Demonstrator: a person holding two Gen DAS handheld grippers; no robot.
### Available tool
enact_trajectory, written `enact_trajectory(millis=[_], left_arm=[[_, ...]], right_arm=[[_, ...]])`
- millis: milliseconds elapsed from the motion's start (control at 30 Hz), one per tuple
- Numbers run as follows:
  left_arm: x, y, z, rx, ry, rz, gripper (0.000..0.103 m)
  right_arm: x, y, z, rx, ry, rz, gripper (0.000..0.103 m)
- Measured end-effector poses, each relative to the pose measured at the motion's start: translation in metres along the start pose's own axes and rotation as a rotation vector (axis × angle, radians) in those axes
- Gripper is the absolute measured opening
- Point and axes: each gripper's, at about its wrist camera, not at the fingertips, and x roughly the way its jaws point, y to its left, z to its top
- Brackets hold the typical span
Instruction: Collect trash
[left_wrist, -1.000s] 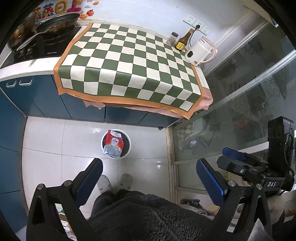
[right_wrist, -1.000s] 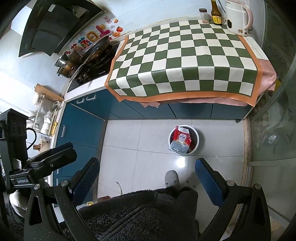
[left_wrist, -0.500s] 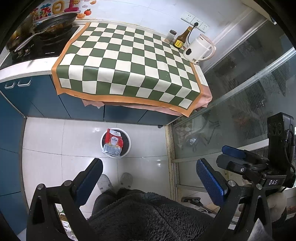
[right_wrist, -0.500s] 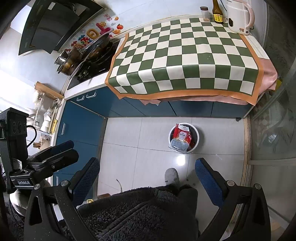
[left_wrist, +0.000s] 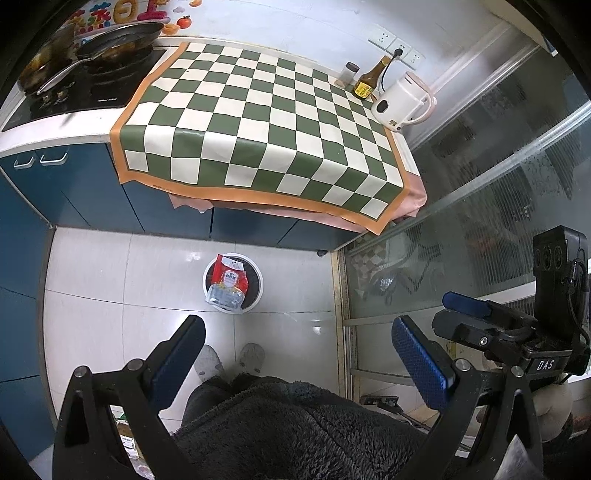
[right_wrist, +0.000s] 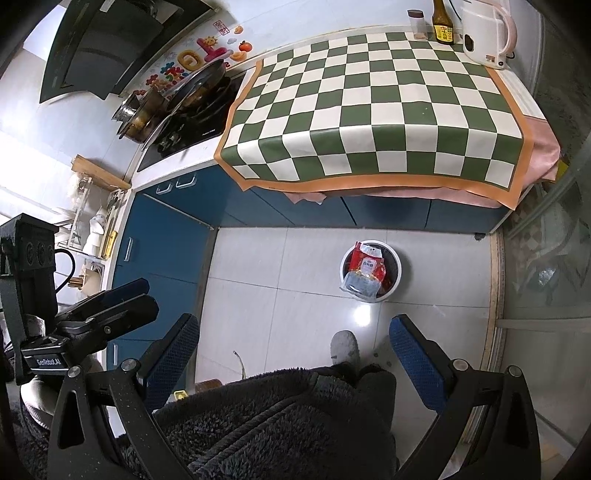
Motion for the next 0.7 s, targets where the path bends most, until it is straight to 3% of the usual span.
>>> enact_trajectory(millis=[700], left_arm=[[-0.0093, -0.0022, -0.0038, -0.015, -0.029, 0.003, 0.103]], right_arm=[[-0.0007, 0.0067, 0.0022, -0.010, -0.006, 0.014, 0.103]])
